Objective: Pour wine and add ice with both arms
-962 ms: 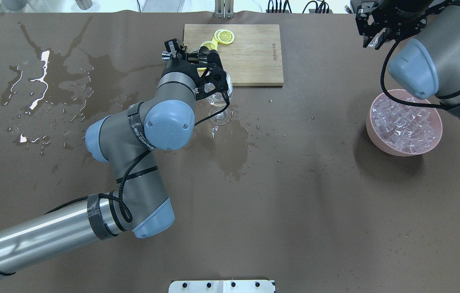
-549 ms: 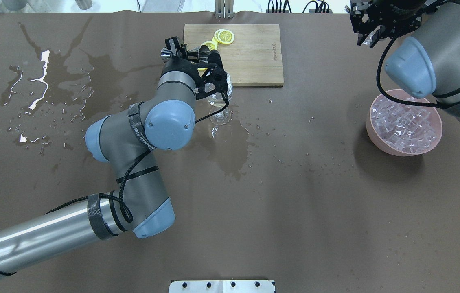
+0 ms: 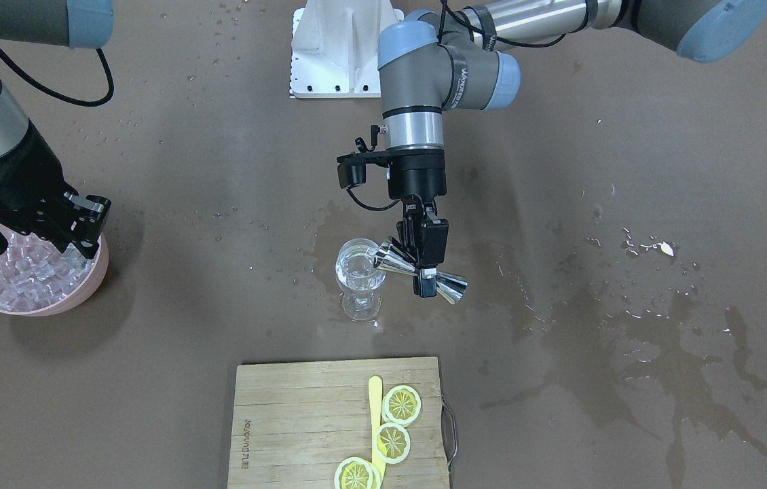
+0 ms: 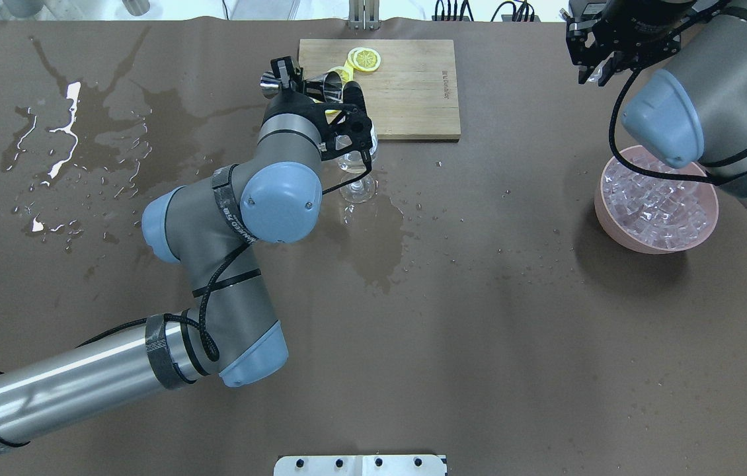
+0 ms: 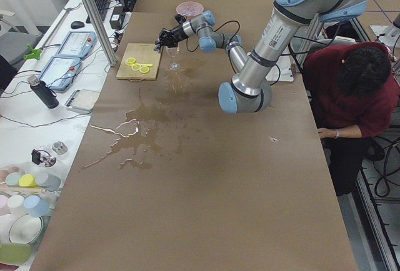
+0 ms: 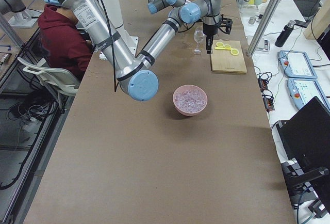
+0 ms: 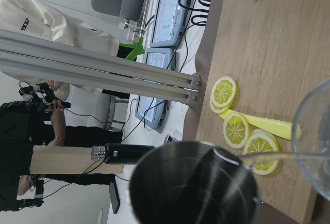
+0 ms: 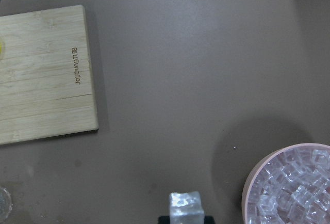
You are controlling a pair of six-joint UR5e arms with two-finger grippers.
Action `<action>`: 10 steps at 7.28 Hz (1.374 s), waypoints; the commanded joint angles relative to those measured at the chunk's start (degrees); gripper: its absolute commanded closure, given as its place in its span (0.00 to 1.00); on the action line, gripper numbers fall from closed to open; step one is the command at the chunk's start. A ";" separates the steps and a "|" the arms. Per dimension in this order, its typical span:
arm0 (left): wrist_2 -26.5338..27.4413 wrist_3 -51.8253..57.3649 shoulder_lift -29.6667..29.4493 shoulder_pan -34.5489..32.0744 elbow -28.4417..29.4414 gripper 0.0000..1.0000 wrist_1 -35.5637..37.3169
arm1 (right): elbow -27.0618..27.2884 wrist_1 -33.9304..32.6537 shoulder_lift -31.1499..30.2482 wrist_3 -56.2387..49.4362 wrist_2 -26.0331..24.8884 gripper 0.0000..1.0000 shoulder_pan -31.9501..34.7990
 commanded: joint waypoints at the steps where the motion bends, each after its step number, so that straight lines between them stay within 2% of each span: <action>1: 0.64 2.01 -0.80 0.06 -0.13 1.00 2.57 | -0.76 -0.14 -1.24 -1.88 0.25 0.96 -0.80; 3: 3.80 7.12 -1.76 0.84 0.05 1.00 2.57 | -0.50 -0.14 -1.33 -1.53 0.34 0.96 -1.07; 10: 8.02 16.35 -2.29 1.81 1.81 1.00 2.66 | -0.59 -0.14 0.16 -0.22 0.34 0.96 -2.47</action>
